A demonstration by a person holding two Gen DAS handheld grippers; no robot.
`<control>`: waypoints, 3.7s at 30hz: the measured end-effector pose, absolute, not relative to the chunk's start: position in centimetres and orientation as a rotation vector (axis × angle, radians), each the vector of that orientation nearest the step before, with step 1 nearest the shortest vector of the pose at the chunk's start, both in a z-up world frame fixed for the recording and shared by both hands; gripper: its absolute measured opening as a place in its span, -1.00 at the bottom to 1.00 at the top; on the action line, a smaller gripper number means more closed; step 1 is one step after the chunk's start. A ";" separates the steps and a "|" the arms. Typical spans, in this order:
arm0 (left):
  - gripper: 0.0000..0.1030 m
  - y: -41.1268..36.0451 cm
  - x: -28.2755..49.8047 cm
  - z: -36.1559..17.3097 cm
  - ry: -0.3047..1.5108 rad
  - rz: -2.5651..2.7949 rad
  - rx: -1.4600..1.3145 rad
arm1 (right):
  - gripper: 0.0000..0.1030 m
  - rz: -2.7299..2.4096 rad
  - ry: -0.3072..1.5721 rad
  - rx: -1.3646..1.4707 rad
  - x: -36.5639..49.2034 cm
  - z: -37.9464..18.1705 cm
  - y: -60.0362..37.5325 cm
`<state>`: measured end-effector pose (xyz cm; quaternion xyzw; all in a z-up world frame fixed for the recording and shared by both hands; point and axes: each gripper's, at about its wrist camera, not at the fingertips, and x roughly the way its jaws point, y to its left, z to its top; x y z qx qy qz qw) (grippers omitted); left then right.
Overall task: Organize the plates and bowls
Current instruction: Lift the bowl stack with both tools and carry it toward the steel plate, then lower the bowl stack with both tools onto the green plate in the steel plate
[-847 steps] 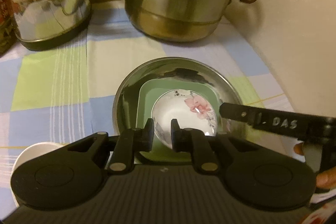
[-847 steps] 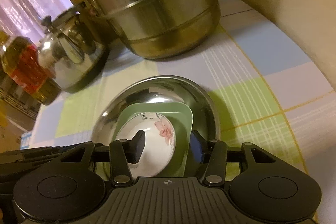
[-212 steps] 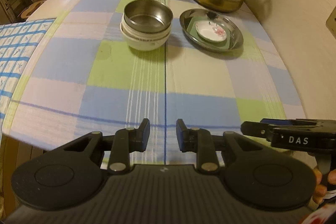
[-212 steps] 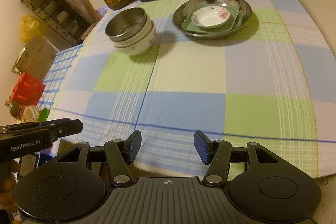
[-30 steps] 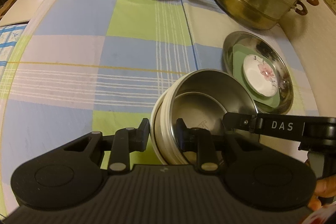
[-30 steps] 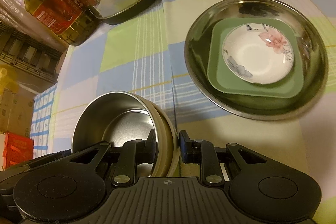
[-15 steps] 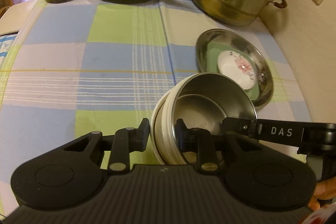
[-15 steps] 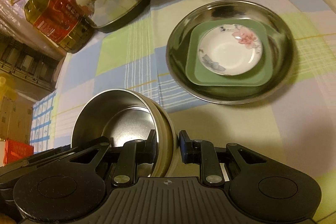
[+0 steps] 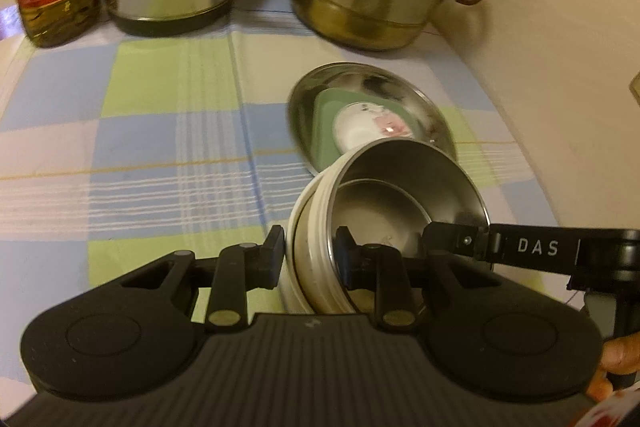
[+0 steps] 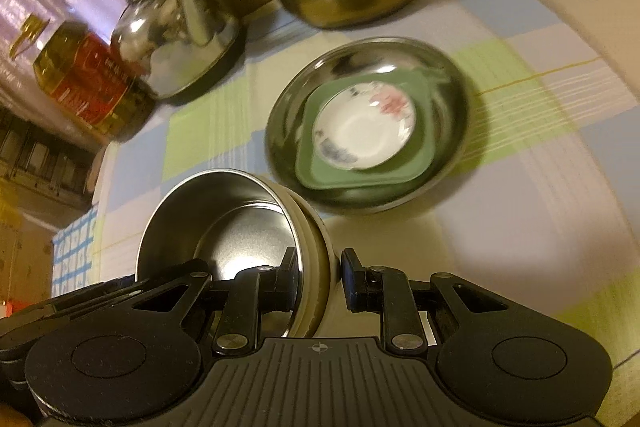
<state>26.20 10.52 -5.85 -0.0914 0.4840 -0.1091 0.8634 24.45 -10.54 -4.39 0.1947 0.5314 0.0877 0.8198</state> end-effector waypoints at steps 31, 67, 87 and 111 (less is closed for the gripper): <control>-0.54 5.3 36.9 -4.9 0.989 -0.315 -0.184 | -0.56 0.067 1.103 0.485 33.1 -3.5 -16.4; -0.57 5.5 44.0 -10.4 1.133 -0.272 -0.248 | -0.60 0.011 1.255 0.481 39.6 -8.8 -16.1; -0.51 5.9 43.9 -10.7 1.121 -0.289 -0.262 | -0.57 0.064 1.220 0.429 39.4 -8.6 -15.9; -0.63 7.5 40.9 -8.4 1.032 -0.322 -0.279 | -0.59 0.127 1.049 0.550 35.5 -7.6 -17.6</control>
